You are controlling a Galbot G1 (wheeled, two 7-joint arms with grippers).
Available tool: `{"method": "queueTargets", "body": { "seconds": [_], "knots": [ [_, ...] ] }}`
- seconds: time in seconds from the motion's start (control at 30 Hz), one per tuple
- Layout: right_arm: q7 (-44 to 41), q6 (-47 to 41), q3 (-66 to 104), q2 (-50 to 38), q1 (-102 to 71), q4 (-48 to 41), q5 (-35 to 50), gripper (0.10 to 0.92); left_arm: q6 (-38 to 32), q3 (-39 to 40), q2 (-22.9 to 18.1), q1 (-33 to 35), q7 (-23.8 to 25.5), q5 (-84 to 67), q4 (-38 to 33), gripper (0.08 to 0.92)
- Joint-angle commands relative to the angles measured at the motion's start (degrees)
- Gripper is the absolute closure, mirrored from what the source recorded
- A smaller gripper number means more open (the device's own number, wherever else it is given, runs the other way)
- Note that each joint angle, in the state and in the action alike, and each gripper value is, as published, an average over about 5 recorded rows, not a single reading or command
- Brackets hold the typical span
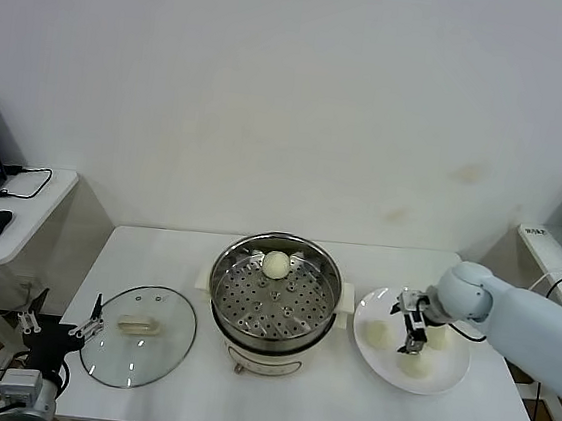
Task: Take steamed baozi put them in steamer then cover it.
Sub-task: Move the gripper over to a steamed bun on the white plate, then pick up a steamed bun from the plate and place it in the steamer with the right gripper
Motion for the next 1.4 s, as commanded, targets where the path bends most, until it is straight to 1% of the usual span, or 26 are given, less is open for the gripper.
{"method": "queueTargets", "body": {
  "seconds": [0.03, 0.2, 0.3, 0.43, 0.6, 0.77, 1.17, 1.4],
  "knots": [
    [0.08, 0.03, 1.52, 2.91, -2.34, -2.97, -0.80, 0.203, -0.03, -0.02, 0.04, -0.03, 0.02, 0.02, 0.07, 0.177],
    [0.54, 0.18, 1.74, 4.19, -2.63, -4.13, -0.99, 0.204, -0.10, 0.09, -0.18, -0.12, 0.01, 0.10, 0.28, 0.177],
    [0.41, -0.04, 1.79, 4.51, -2.70, -4.32, -1.15, 0.222, -0.11, 0.15, -0.32, -0.12, 0.01, 0.11, 0.33, 0.177],
    [-0.07, -0.58, 1.78, 4.40, -2.72, -4.29, -1.60, 0.278, -0.12, 0.16, -0.44, -0.09, 0.00, 0.10, 0.34, 0.177],
    [-0.63, -1.16, 1.85, 3.83, -2.69, -4.04, -2.12, 0.370, -0.13, 0.21, -0.59, -0.02, 0.01, 0.10, 0.28, 0.177],
    [-0.84, -0.96, 1.97, 3.63, -2.85, -4.06, -2.18, 0.417, -0.13, 0.32, -0.73, 0.03, -0.03, 0.17, 0.08, 0.177],
    [-1.31, -0.93, 2.36, 2.91, -1.44, -3.09, -1.79, 0.451, -0.10, 0.46, -1.00, 0.07, -0.09, 0.31, -0.79, 0.177],
    [-2.31, -1.38, 1.63, 0.03, 3.70, -0.13, 0.92, 0.480, -0.09, 0.30, -0.81, 0.03, -0.10, 0.24, -1.36, 0.177]
  ]
}}
